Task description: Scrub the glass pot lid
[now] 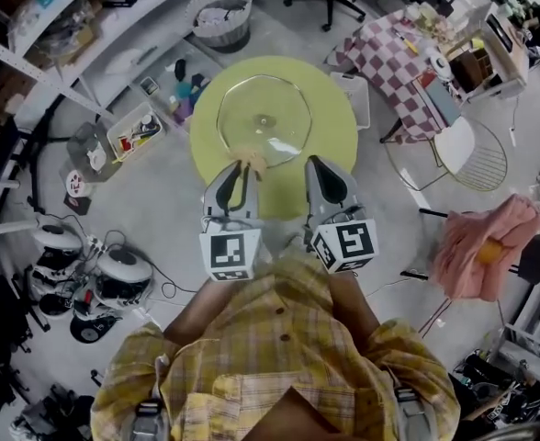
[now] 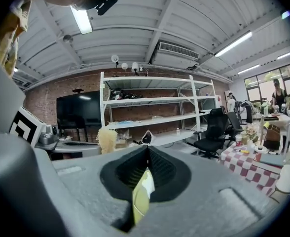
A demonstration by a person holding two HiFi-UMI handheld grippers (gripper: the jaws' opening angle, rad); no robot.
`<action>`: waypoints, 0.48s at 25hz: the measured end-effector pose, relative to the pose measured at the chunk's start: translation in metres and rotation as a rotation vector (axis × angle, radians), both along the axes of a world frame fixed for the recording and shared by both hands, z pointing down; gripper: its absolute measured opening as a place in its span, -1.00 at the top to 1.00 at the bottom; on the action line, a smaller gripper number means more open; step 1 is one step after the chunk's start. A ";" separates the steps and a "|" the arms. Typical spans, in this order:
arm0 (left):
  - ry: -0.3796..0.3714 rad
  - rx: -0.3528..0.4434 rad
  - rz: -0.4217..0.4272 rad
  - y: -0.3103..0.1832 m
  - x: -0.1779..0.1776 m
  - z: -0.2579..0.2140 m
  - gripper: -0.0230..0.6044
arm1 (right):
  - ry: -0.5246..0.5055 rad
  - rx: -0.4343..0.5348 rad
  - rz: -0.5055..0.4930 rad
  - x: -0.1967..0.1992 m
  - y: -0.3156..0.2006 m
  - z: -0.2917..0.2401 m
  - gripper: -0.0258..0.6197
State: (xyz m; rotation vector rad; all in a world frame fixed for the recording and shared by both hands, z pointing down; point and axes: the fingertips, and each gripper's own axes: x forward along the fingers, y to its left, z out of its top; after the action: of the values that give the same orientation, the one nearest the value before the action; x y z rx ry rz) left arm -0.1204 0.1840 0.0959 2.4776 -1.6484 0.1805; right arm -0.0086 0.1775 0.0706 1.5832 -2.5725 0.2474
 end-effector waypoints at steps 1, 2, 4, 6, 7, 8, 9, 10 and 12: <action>0.003 -0.007 0.000 -0.007 0.000 0.003 0.79 | 0.001 -0.008 -0.003 -0.001 -0.007 0.003 0.92; 0.004 -0.017 -0.002 -0.014 0.000 0.008 0.79 | 0.005 -0.015 -0.007 -0.001 -0.014 0.008 0.92; -0.001 -0.041 -0.012 -0.026 0.003 0.020 0.79 | 0.013 -0.035 -0.019 0.003 -0.026 0.022 0.92; -0.020 -0.054 -0.023 -0.038 0.008 0.034 0.79 | 0.016 -0.053 -0.030 0.011 -0.039 0.038 0.92; -0.031 -0.056 -0.029 -0.043 0.012 0.041 0.79 | 0.019 -0.062 -0.034 0.017 -0.045 0.046 0.92; -0.042 -0.057 -0.035 -0.050 0.016 0.047 0.79 | 0.021 -0.071 -0.039 0.023 -0.052 0.054 0.92; -0.050 -0.060 -0.042 -0.058 0.020 0.052 0.79 | 0.020 -0.081 -0.046 0.029 -0.061 0.062 0.92; -0.056 -0.064 -0.050 -0.067 0.024 0.057 0.79 | 0.017 -0.092 -0.057 0.034 -0.070 0.068 0.92; -0.069 -0.079 -0.063 -0.080 0.030 0.065 0.79 | 0.006 -0.120 -0.086 0.040 -0.085 0.082 0.92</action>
State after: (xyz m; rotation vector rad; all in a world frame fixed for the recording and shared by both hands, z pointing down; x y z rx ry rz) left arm -0.0904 0.1038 0.1610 2.3837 -1.7090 0.3199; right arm 0.0314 0.0929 0.1525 1.4268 -2.5609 0.3813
